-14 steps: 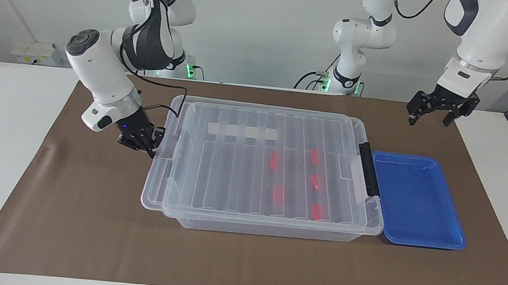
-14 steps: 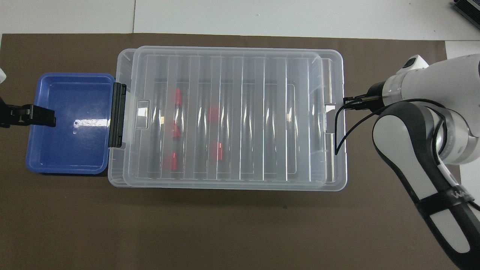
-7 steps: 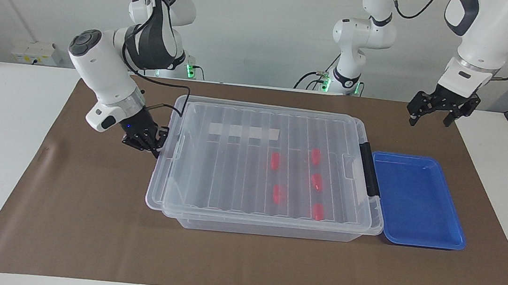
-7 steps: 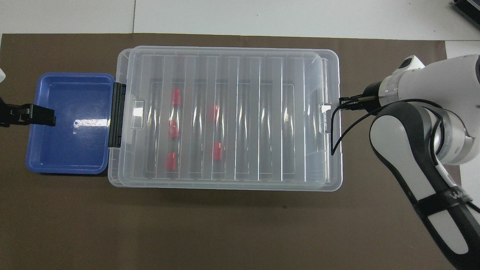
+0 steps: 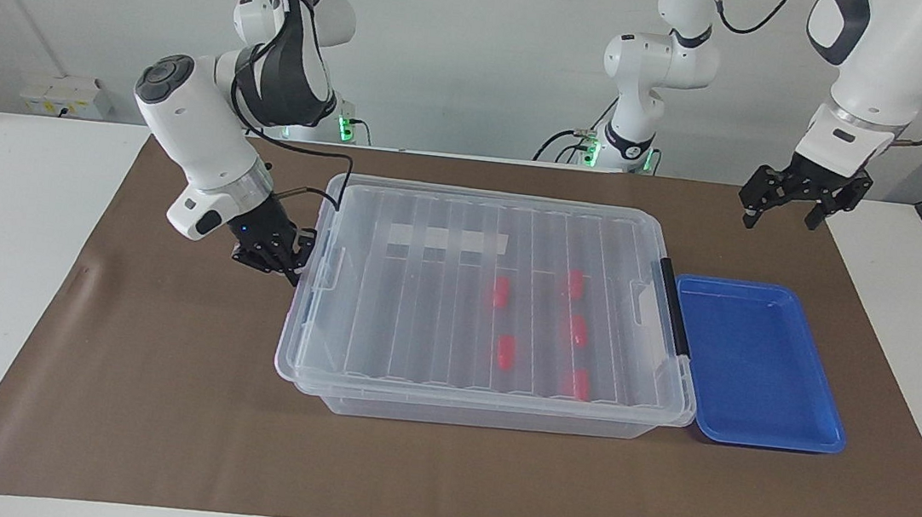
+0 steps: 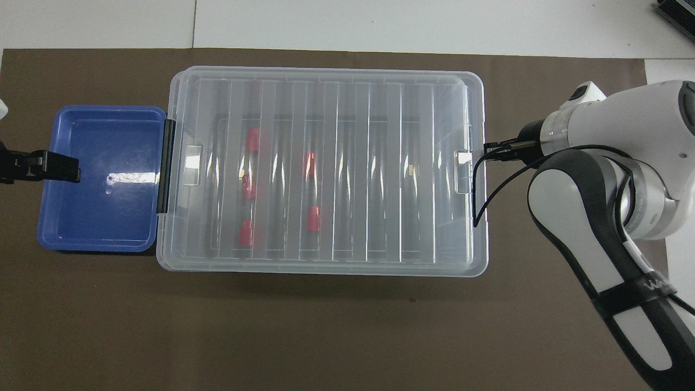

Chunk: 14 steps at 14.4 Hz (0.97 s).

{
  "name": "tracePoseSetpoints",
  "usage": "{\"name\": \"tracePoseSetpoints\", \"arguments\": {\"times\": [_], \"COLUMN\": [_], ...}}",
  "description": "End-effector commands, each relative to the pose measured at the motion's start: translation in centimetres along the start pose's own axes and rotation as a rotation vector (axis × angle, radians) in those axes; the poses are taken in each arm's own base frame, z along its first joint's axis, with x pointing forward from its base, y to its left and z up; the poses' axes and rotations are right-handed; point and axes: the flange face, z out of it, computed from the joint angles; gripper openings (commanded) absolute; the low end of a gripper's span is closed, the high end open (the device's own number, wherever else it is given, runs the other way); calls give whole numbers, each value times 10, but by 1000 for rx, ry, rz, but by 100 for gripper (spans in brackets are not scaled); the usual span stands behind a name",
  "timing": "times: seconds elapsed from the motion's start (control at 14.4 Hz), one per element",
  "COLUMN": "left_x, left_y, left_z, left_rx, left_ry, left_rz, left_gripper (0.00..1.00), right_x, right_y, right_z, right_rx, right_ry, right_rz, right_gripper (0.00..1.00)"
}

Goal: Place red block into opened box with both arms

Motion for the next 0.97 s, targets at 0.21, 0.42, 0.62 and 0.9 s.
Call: {"name": "tracePoseSetpoints", "arguments": {"times": [0.21, 0.42, 0.62, 0.9], "left_x": [-5, -4, -5, -7], "left_y": [4, 0, 2, 3], "left_z": [-10, -13, -13, -12], "left_rx": [-14, -14, -15, -15], "left_ry": [21, 29, 27, 20], "left_rz": [4, -3, 0, 3], "left_gripper": [100, 100, 100, 100], "right_x": [-1, 0, -3, -18], "right_y": [0, 15, 27, 47], "right_z": [1, -20, -66, -130], "right_rx": [1, -142, -238, -242], "right_ry": [4, -5, -44, -60], "right_rz": [0, -72, -47, 98], "right_gripper": [0, 0, 5, 100]}}
